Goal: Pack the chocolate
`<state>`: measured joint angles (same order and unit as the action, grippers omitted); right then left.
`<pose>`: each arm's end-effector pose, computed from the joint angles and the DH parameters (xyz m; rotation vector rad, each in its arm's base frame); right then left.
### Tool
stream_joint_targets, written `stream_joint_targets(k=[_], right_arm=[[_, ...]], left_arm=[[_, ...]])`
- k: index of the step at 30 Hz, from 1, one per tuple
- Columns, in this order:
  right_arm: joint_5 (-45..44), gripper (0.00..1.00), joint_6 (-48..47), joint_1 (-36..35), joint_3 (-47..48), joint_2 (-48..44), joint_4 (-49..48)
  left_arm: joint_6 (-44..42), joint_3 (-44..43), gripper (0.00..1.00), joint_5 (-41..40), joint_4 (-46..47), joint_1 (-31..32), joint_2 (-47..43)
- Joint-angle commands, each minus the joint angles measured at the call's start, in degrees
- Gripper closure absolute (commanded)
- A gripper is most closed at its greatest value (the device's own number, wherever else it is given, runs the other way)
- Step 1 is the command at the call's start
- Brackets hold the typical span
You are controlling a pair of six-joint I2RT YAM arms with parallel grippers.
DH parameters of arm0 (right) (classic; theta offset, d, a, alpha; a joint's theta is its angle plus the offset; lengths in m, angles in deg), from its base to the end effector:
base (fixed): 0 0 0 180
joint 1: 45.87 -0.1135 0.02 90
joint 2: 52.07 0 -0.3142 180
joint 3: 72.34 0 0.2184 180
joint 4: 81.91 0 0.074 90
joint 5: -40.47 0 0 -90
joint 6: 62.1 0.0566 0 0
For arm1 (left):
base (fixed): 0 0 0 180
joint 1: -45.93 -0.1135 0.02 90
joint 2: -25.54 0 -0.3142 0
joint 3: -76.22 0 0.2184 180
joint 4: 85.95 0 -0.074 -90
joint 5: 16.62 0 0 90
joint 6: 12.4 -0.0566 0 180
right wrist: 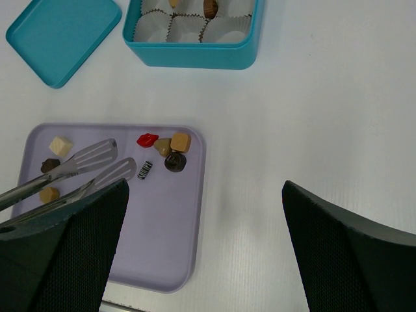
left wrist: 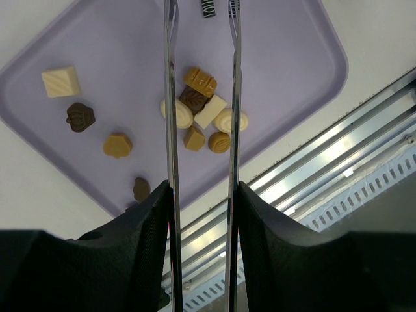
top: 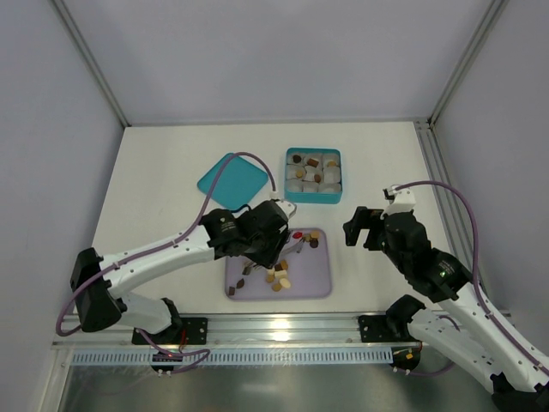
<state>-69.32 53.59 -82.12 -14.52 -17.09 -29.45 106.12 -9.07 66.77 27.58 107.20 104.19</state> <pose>0.0714 0.0286 0.3155 0.0186 2.0687 0.3083 0.1213 -0.2078 0.3342 0.7105 2.5650 -0.3974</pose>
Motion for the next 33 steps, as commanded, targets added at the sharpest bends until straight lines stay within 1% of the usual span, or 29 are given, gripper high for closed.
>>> stream_joint_targets(k=[1, 5, 10, 16, 22, 33], right_arm=[[-0.25, 0.0, 0.67, 0.21, 0.23, -0.44, -0.3], [-0.51, 0.0, 0.67, 0.13, 0.32, -0.62, -0.04], [-1.04, 0.0, 0.5, 0.13, 0.5, -0.79, 0.58], [-1.39, 0.0, 0.32, 0.13, 0.5, -1.23, 0.75], [-1.39, 0.0, 0.23, 0.13, 0.5, -1.06, 0.49], [-1.48, 0.0, -0.03, 0.13, 0.76, -0.79, 0.31]], left_arm=[[1.81, 0.0, 0.57, 0.02, 5.07, 1.3, -0.35], [1.81, -1.75, 0.57, -0.68, 6.31, 1.74, 2.38], [1.72, -3.96, 0.57, -4.02, 5.96, 1.74, 6.07], [1.37, -5.36, 0.57, -2.71, 6.49, 1.83, 7.57], [1.19, -5.98, 0.57, -3.76, 6.58, 1.83, 8.45], [0.67, -7.74, 0.57, -0.77, 7.37, 2.88, 9.85]])
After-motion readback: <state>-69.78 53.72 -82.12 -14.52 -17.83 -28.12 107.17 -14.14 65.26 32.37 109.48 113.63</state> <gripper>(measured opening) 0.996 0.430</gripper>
